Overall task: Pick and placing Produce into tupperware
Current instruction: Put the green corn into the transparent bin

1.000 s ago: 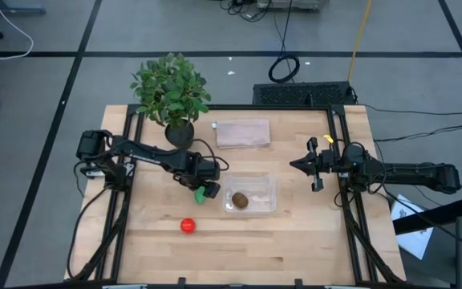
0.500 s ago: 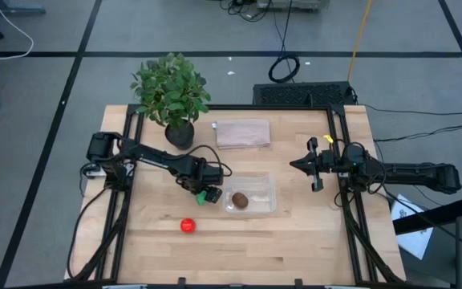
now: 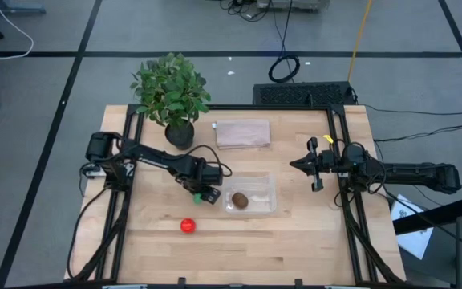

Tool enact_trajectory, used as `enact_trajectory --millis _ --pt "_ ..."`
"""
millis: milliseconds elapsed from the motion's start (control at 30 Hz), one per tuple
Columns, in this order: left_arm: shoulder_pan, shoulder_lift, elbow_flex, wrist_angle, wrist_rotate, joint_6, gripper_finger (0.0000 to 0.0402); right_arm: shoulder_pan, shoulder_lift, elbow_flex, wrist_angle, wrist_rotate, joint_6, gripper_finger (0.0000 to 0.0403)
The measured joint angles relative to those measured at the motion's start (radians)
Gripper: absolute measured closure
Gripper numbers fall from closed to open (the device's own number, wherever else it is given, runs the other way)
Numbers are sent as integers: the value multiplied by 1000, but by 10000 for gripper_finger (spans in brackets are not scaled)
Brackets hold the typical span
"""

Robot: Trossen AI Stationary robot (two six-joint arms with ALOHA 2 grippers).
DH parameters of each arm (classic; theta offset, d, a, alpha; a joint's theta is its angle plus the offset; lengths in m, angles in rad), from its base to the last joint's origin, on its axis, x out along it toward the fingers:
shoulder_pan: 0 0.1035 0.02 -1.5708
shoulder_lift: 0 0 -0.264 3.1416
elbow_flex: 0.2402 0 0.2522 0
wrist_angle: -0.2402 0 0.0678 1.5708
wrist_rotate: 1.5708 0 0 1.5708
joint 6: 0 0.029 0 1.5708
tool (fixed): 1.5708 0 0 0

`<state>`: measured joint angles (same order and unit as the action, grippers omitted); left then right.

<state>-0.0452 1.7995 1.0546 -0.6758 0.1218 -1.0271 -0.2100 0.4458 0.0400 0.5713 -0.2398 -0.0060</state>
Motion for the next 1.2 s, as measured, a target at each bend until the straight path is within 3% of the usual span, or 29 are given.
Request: enact_trajectory --millis 267,733,967,1200 --pt "-2 -19 0 12 -55 119 217 0 0 0 0 0 1 403" --pt "0 -137 38 -3 -132 177 213 0 10 0 0 0 -5 403" --pt "1 -209 105 -2 -256 285 204 0 69 13 1 0 27 400" --pt "8 -219 229 2 -334 434 210 20 244 75 82 4 38 331"
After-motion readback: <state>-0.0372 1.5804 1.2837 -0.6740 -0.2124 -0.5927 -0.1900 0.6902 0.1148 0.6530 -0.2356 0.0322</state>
